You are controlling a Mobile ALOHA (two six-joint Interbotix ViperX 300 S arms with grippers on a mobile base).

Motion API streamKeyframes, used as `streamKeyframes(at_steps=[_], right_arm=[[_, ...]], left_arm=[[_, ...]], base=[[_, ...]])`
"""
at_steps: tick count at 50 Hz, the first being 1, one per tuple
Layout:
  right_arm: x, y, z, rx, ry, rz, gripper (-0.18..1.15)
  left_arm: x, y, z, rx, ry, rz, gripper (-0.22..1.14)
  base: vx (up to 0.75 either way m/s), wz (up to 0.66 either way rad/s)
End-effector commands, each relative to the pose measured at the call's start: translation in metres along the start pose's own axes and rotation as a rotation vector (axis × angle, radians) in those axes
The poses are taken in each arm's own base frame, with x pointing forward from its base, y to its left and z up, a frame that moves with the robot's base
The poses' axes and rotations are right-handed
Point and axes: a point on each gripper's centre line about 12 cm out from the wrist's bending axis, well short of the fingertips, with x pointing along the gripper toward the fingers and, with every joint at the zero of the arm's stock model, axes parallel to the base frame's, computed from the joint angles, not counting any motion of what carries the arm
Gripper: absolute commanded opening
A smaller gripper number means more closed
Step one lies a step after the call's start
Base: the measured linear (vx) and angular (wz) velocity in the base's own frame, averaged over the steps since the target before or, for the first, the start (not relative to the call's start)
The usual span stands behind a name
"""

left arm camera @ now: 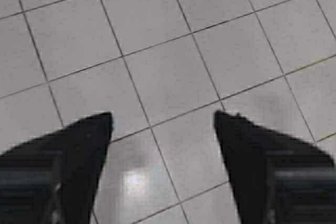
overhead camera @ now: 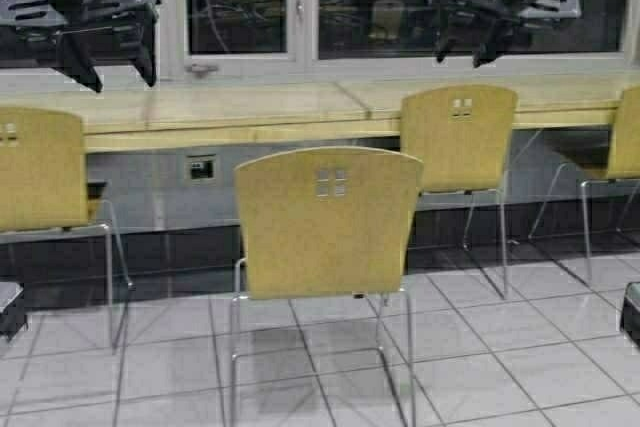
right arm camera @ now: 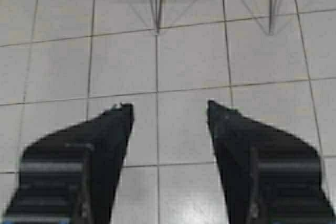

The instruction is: Push the chairs under the table

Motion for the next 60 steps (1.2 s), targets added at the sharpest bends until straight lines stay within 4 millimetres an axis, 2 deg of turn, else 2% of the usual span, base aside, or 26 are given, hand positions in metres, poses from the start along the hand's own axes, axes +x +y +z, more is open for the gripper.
streamKeyframes(at_steps=[1,12,22,29,43,52,60], right_arm=[[-0.003,0.001,0.011,0.002,-0.015,0.002,0.83],[-0.001,0.0,0.008,0.075,0.008,0.002,0.83],[0.0,-0.001,0.004,0.149,0.017,-0.003,0.83],[0.006,-0.004,-0.006,0.223,0.051,-0.013,0.83],[0.042,-0.006,-0.027,0.624,0.142,-0.05,0.83],[0.062,-0.004,-0.014,0.701,0.135,-0.049,0.83],[0.071,0.0,-0.005,0.778,0.156,-0.04,0.83]], left_arm=[[-0.003,-0.001,0.011,-0.009,-0.031,-0.005,0.93],[-0.002,-0.002,0.008,-0.039,-0.007,-0.013,0.93],[0.0,-0.004,0.003,-0.16,0.021,-0.034,0.93],[0.014,-0.005,-0.007,-0.333,0.075,-0.039,0.93],[0.055,-0.001,-0.018,-0.623,0.129,-0.002,0.93],[0.079,0.003,-0.014,-0.804,0.093,0.034,0.93],[0.085,0.006,-0.014,-0.89,0.068,0.055,0.93]], base=[[0.17,-0.15],[0.22,-0.12],[0.27,0.01],[0.3,0.07],[0.31,0.1],[0.29,-0.02],[0.29,-0.04]])
